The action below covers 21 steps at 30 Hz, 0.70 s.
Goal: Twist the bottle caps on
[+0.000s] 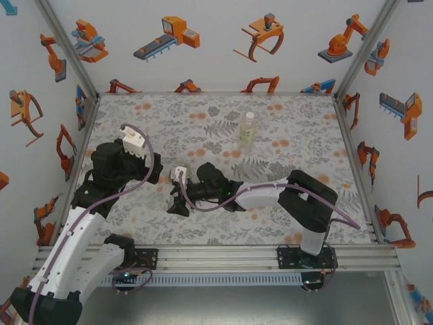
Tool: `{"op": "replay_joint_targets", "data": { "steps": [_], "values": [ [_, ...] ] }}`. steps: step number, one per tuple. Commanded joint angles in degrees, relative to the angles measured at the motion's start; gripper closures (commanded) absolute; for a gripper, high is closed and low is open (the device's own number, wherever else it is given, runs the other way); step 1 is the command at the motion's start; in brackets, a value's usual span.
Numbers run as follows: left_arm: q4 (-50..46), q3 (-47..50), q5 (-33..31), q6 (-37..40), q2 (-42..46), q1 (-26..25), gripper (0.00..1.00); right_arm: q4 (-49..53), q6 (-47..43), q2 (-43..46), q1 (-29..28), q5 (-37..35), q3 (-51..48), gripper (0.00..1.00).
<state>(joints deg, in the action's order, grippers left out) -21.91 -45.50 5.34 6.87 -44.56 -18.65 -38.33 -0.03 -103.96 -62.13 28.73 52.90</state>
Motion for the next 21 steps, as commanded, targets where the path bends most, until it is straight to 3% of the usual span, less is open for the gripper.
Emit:
{"op": "replay_joint_targets", "data": {
  "steps": [1,9,12,14,17,21],
  "values": [
    [-0.1,0.3,0.0,0.7,0.6,0.3,0.08,-1.3,-0.2,0.5,-0.4,-1.4,-1.7,0.43],
    [0.8,1.0,1.9,0.8,1.4,0.3,0.08,-1.3,1.1,6.5,-0.4,-6.3,-5.0,0.57],
    [2.3,2.0,5.5,1.0,2.4,0.3,0.08,-1.1,2.8,11.4,-0.3,-11.0,-7.7,0.63],
    [3.5,2.4,12.0,2.0,2.9,0.2,0.08,-0.5,5.8,16.2,-0.2,-17.2,-9.9,0.7],
    [6.2,3.6,22.6,3.2,3.8,-0.3,0.09,2.8,9.5,24.3,0.1,-24.1,-12.3,0.72],
    [9.6,5.2,34.8,6.1,5.2,-1.4,0.11,12.1,11.6,33.9,0.7,-27.9,-12.0,0.73]
  ]
}}
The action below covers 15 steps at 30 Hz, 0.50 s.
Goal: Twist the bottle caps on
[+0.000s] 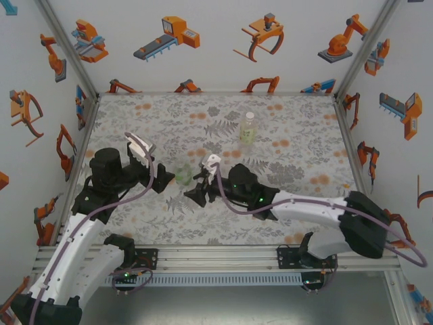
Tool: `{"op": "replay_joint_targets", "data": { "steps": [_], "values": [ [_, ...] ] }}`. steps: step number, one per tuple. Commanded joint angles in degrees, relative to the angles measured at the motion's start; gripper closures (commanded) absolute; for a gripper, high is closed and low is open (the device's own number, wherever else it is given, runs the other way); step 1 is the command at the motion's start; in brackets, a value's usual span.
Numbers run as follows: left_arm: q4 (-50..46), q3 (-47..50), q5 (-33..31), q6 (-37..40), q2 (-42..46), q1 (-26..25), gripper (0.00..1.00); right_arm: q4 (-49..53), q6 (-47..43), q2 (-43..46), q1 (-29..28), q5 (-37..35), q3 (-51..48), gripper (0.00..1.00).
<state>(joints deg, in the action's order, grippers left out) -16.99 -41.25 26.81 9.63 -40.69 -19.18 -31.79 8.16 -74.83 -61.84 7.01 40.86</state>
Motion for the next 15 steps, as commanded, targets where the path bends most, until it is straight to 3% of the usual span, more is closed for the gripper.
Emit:
{"op": "replay_joint_targets", "data": {
  "steps": [1,8,12,15],
  "values": [
    [5.3,1.2,15.0,3.8,1.7,-1.2,0.11,7.9,3.7,7.1,0.5,-6.5,0.4,0.73],
    [8.4,2.0,27.0,6.6,2.8,-4.7,0.1,13.3,4.3,17.1,0.6,-3.0,2.1,0.74],
    [9.4,0.4,27.1,5.5,0.3,-10.1,0.09,12.5,4.2,19.7,0.6,-0.3,2.8,0.74],
    [10.0,-0.9,23.6,5.2,-2.0,-14.9,0.08,12.0,4.4,20.4,0.6,1.2,3.8,0.74]
  ]
}}
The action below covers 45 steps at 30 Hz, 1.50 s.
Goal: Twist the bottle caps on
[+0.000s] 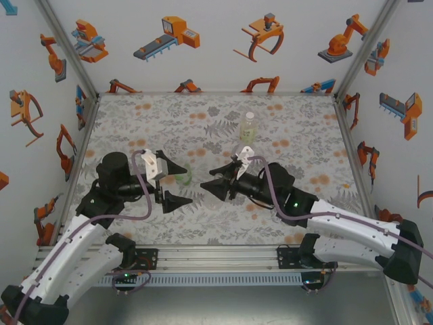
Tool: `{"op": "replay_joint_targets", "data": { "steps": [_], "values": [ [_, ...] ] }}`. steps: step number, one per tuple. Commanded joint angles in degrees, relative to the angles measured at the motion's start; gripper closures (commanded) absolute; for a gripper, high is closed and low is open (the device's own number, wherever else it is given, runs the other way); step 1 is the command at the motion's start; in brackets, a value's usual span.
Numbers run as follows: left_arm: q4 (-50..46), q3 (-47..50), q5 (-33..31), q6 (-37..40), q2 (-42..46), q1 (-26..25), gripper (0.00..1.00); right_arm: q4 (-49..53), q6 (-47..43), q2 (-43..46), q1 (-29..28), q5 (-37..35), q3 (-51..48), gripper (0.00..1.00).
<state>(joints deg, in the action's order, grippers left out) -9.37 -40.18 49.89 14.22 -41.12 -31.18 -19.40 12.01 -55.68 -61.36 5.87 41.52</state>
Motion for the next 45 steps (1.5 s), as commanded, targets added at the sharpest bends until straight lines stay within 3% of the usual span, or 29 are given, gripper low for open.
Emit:
{"op": "replay_joint_targets", "data": {
  "steps": [1,6,14,21,27,34,41,43,44,45],
  "values": [
    [3.2,-2.0,-0.8,0.4,-2.4,-4.5,0.08,-0.7,0.6,1.4,0.1,3.3,3.5,0.74],
    [8.3,-2.5,-2.1,-2.1,-7.1,-9.1,0.08,-3.2,-0.4,0.5,0.1,7.7,4.0,0.8],
    [12.6,-2.4,2.7,-4.8,-10.8,-10.2,0.08,-5.5,-1.1,0.2,0.2,8.7,4.0,0.84],
    [17.8,-1.2,2.8,-6.4,-11.5,-12.2,0.08,-11.7,3.6,-0.9,0.1,9.9,4.8,0.87],
    [17.8,-1.8,3.6,-6.1,-12.9,-13.3,0.15,-18.0,7.4,-2.5,0.1,10.9,4.9,0.88],
    [16.9,-2.0,4.0,-5.7,-13.0,-13.3,0.27,-18.3,7.9,-2.5,0.1,12.7,5.9,0.88],
    [13.8,-2.7,3.7,-4.1,-12.9,-13.4,0.47,-16.9,7.4,-2.5,0.1,12.7,6.5,0.88],
    [13.3,-2.8,3.1,-3.9,-12.9,-13.4,0.51,-16.1,7.0,-2.3,0.1,12.6,6.6,0.86],
    [12.9,-2.8,2.5,-3.8,-12.8,-13.4,0.52,-15.1,6.7,-1.9,0.1,12.1,6.6,0.78],
    [12.5,-2.7,1.7,-3.6,-12.6,-13.4,0.54,-13.8,6.2,-1.4,0.1,11.5,6.8,0.62]
  ]
}}
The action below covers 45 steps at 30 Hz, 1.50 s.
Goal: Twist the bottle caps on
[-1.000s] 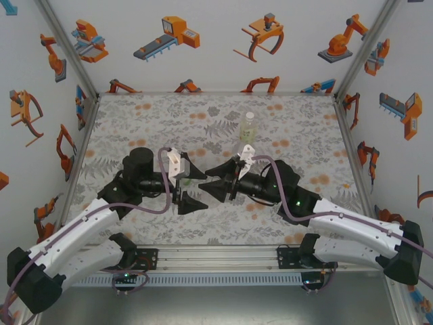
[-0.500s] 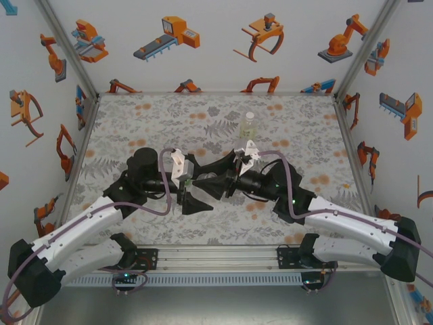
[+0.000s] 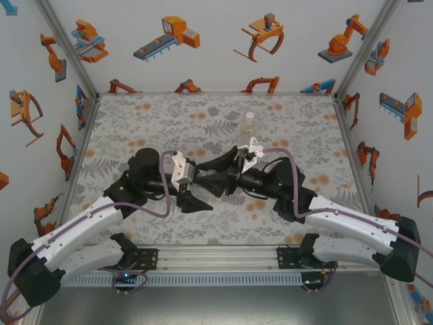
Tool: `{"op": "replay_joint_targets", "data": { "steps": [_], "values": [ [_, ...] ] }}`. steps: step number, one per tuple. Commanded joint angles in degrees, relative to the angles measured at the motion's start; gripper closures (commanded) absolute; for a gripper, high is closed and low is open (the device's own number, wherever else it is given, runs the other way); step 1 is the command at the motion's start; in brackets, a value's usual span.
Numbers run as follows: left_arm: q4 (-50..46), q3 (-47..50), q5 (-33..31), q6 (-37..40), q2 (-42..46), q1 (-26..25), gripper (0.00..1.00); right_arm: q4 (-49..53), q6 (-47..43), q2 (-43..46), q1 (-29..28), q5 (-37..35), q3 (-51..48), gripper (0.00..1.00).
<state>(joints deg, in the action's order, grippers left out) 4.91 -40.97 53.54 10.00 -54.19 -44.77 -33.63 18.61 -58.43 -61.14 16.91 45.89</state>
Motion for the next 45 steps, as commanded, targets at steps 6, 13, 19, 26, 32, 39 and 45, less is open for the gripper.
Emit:
{"op": "replay_joint_targets", "data": {
  "steps": [6,13,19,26,32,39,45],
  "values": [
    [-5.1,-1.4,-10.1,1.9,2.8,0.2,0.62,14.8,-5.3,7.4,-0.1,-8.9,4.5,0.25],
    [-14.6,-3.4,-22.3,5.4,5.0,1.4,0.74,36.4,-8.6,11.9,0.9,-28.2,7.5,0.2],
    [-20.7,-6.0,-23.8,6.0,5.7,7.2,0.93,50.9,-2.4,9.8,8.9,-30.2,7.0,0.21],
    [-27.6,-10.2,-23.7,6.3,5.3,13.4,1.0,56.6,8.9,2.9,20.8,-22.9,1.8,0.33],
    [-30.6,-11.6,-22.7,7.0,3.7,15.6,1.0,59.9,12.9,-4.6,22.9,-25.5,0.6,0.41],
    [-20.7,-4.4,-21.7,4.1,8.6,15.7,1.0,62.0,17.4,-12.4,25.9,-23.7,0.7,0.46],
    [-20.1,-3.0,-21.7,5.5,10.8,15.7,1.0,61.0,15.6,-16.6,26.4,-23.0,1.7,0.47]
  ]
}}
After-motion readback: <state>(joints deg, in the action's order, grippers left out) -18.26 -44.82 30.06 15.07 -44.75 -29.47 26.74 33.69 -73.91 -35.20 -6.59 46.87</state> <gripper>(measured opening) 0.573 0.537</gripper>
